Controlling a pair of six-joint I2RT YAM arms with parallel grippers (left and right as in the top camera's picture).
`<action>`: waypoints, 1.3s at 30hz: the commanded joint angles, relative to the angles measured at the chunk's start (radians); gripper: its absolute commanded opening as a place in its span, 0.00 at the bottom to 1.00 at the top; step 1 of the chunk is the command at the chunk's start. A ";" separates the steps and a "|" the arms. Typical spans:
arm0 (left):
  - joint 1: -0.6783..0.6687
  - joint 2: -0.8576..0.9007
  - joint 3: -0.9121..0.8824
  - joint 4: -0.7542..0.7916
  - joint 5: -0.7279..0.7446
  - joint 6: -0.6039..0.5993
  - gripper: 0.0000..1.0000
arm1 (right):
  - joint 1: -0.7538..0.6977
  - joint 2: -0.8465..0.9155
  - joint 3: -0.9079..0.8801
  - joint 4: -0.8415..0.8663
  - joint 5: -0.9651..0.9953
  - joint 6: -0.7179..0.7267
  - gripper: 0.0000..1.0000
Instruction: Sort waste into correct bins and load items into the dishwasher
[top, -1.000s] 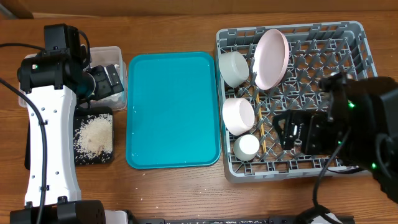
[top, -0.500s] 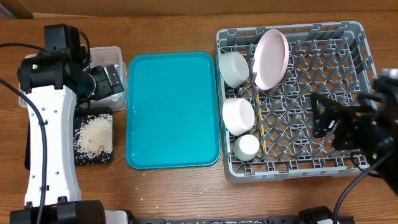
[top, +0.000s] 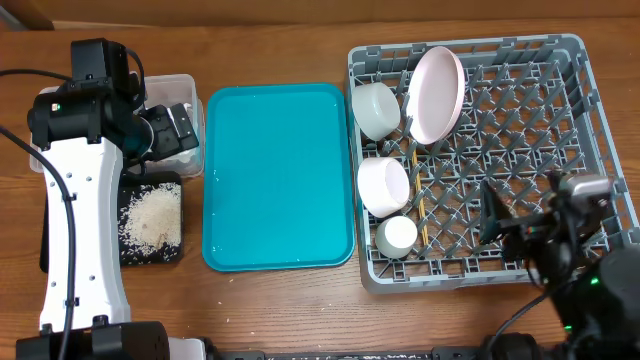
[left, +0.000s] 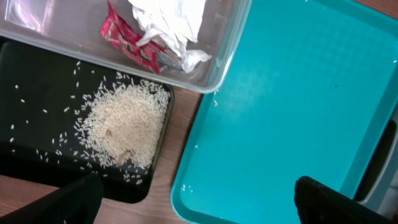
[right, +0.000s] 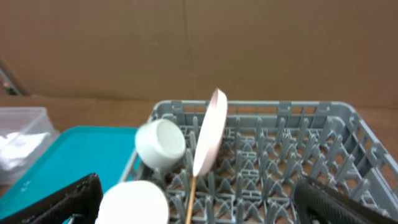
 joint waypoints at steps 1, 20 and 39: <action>0.004 -0.002 0.011 0.001 -0.010 0.009 1.00 | -0.022 -0.099 -0.157 0.093 -0.014 -0.018 1.00; 0.004 -0.002 0.011 0.001 -0.010 0.009 1.00 | -0.035 -0.369 -0.669 0.504 0.002 0.032 1.00; 0.004 -0.002 0.011 0.001 -0.010 0.009 1.00 | -0.036 -0.442 -0.771 0.546 -0.019 0.032 1.00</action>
